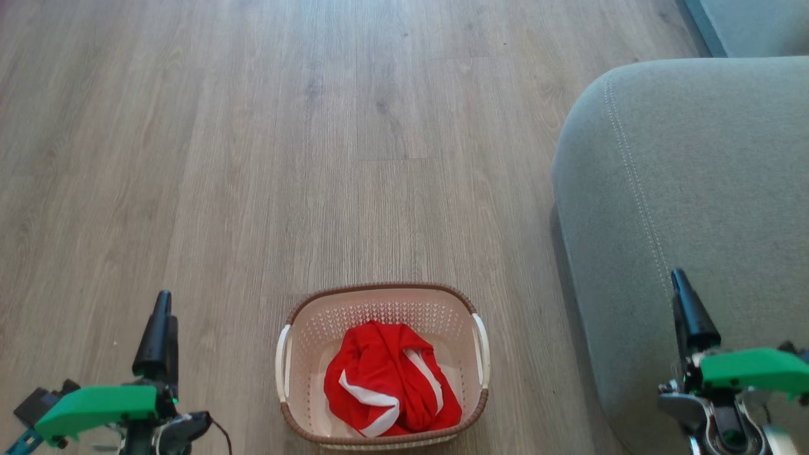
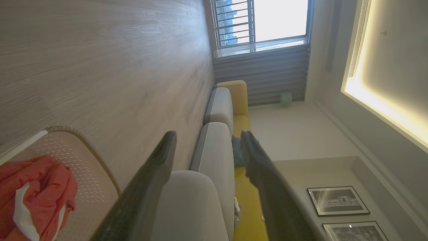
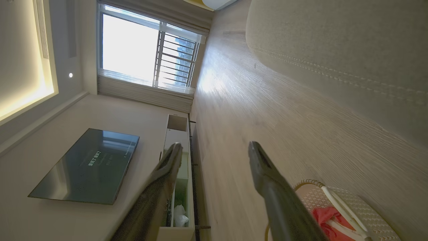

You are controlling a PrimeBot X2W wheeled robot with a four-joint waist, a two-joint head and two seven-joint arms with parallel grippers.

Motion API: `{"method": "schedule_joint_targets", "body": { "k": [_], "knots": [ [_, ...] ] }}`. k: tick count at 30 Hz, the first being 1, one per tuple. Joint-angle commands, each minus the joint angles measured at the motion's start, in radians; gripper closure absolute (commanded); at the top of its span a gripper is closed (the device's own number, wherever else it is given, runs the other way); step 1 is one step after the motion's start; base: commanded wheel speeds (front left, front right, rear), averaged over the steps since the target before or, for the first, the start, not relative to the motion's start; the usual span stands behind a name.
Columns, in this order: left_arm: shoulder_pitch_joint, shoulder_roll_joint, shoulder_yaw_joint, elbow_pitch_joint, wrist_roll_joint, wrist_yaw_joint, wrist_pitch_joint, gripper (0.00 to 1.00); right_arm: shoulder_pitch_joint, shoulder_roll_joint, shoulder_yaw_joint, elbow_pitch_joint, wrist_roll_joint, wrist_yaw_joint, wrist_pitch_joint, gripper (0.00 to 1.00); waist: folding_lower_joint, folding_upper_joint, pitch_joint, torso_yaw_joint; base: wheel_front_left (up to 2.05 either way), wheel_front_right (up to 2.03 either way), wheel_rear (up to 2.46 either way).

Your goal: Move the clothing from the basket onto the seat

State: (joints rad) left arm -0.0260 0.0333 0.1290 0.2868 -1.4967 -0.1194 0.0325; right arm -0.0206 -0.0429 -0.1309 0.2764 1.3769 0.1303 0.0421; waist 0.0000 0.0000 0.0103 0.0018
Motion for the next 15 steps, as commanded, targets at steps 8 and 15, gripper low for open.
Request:
{"method": "schedule_joint_targets", "body": {
  "k": [8,15],
  "knots": [
    [-0.08,0.008,0.062,-0.096,0.103,0.001,-0.03,0.0,-0.087,-0.005,0.02,-0.123,-0.207,0.0,-0.036,0.0,0.0,0.0,0.002,0.004,0.0,0.0,0.0],
    [-0.098,0.008,0.068,-0.197,0.202,0.06,-0.05,0.0,-0.11,-0.013,0.063,-0.194,-0.342,0.0,-0.057,0.0,0.0,0.0,0.004,0.008,0.0,0.0,0.0]
  ]
}}
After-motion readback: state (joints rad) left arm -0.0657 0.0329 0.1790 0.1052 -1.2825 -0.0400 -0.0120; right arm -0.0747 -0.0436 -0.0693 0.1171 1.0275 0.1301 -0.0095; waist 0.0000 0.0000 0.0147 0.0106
